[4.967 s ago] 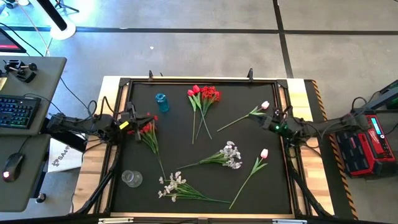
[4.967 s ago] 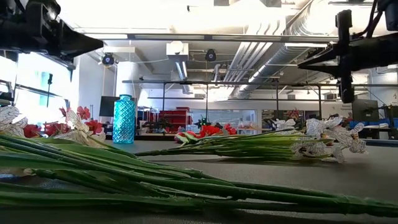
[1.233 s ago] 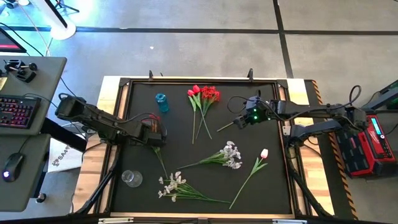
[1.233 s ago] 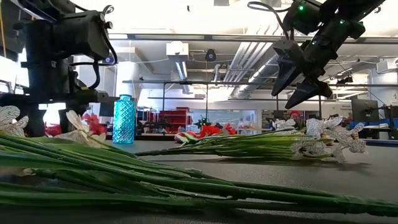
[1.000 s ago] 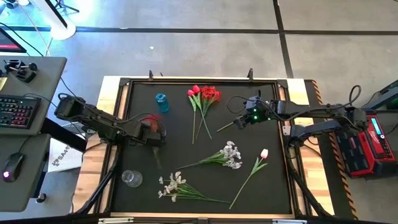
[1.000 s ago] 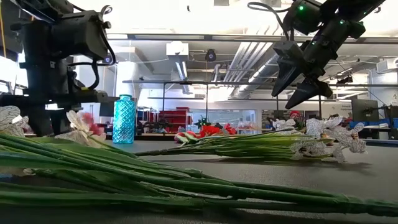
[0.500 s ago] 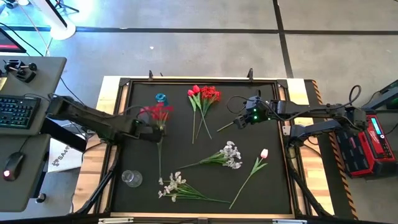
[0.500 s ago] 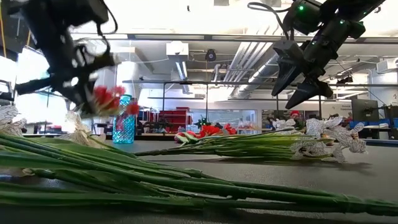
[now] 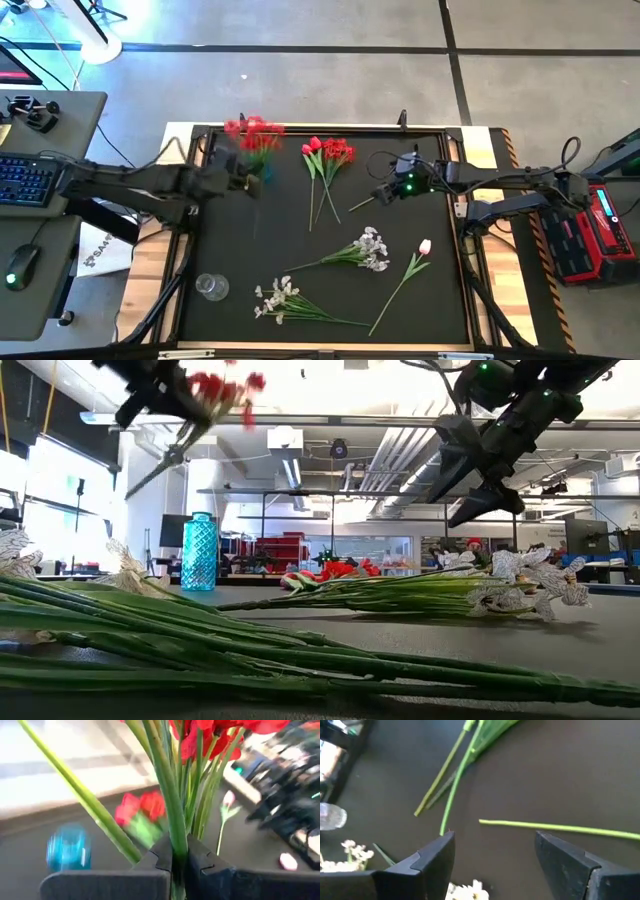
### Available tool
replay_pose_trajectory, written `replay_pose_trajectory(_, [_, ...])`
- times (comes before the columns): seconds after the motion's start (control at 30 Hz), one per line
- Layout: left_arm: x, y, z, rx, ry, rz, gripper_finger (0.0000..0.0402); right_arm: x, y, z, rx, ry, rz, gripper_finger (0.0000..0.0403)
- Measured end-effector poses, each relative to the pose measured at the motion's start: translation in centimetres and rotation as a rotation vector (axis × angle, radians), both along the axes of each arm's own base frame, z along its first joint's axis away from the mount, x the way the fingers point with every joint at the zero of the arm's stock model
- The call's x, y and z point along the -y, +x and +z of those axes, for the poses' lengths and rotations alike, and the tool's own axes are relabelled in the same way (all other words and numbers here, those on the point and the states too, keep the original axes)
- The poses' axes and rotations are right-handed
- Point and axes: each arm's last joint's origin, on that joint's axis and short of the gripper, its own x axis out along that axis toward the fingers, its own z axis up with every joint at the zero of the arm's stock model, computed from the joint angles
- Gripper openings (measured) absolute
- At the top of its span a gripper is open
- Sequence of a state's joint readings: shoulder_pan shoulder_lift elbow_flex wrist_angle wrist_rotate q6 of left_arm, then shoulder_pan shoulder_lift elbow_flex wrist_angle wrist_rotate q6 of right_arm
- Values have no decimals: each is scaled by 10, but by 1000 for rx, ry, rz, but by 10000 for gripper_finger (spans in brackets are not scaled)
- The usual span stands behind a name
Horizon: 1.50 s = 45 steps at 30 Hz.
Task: Sort flowers into vase by color
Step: Put the center left red flower into the blue vase
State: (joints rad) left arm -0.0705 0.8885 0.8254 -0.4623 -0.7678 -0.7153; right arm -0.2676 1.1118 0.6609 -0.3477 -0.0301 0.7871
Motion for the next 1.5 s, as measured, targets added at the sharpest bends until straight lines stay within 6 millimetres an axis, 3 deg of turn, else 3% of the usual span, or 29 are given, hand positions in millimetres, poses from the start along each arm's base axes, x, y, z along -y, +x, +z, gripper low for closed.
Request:
replay_pose_trajectory(0.1, [-9, 1, 18, 47, 155, 27, 8, 1, 2, 2, 32, -8, -4, 259])
replay_pose_trajectory(0.33, [-39, -2, 42, -46, 460, 179, 17, 0, 3, 3, 55, 40, -43, 259])
replay_pose_trajectory(0.8, [-93, -13, 52, -3, 552, 181, 6, -21, 8, 3, 51, -5, -86, 259])
replay_pose_trajectory(1.1, [-114, 0, 36, -52, 503, 122, 6, -30, 9, 3, 53, -11, -95, 259])
replay_pose_trajectory(1.3, [-117, 2, 27, -84, 452, 116, 6, -35, 9, 3, 50, -35, -93, 259])
replay_pose_trajectory(1.5, [-116, -1, 0, -53, 370, 132, 6, -37, 9, 3, 46, -66, -107, 259])
